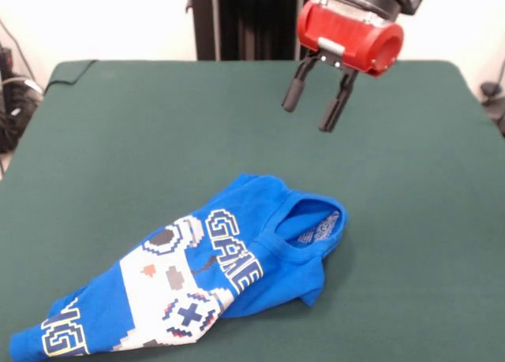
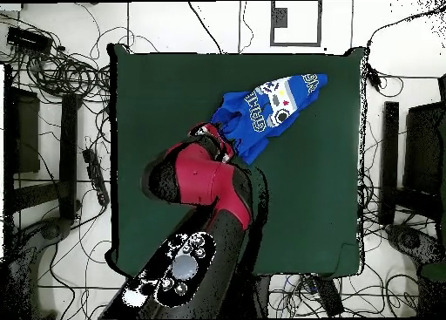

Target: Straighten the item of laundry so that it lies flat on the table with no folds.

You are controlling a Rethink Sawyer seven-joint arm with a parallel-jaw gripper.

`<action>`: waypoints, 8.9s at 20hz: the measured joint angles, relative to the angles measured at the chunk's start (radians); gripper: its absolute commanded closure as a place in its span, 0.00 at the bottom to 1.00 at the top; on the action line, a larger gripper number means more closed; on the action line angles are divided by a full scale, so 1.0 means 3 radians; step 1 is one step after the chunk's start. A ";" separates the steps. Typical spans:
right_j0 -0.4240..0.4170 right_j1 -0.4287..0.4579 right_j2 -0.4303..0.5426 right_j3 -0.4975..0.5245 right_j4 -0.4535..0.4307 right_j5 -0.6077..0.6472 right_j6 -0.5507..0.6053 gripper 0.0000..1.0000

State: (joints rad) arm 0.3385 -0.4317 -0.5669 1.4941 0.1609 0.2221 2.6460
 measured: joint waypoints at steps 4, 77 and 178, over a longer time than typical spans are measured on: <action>-0.0103 -0.0061 0.0009 -0.0059 -0.0001 0.0381 0.0000 0.00; -0.0154 0.1478 -0.0083 -0.1749 0.0139 0.1505 0.0001 0.00; -0.0201 0.2231 -0.0566 -0.3431 0.0148 0.2512 0.0088 1.00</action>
State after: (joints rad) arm 0.2782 0.2377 -0.7368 0.4647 0.2054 0.9756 2.6725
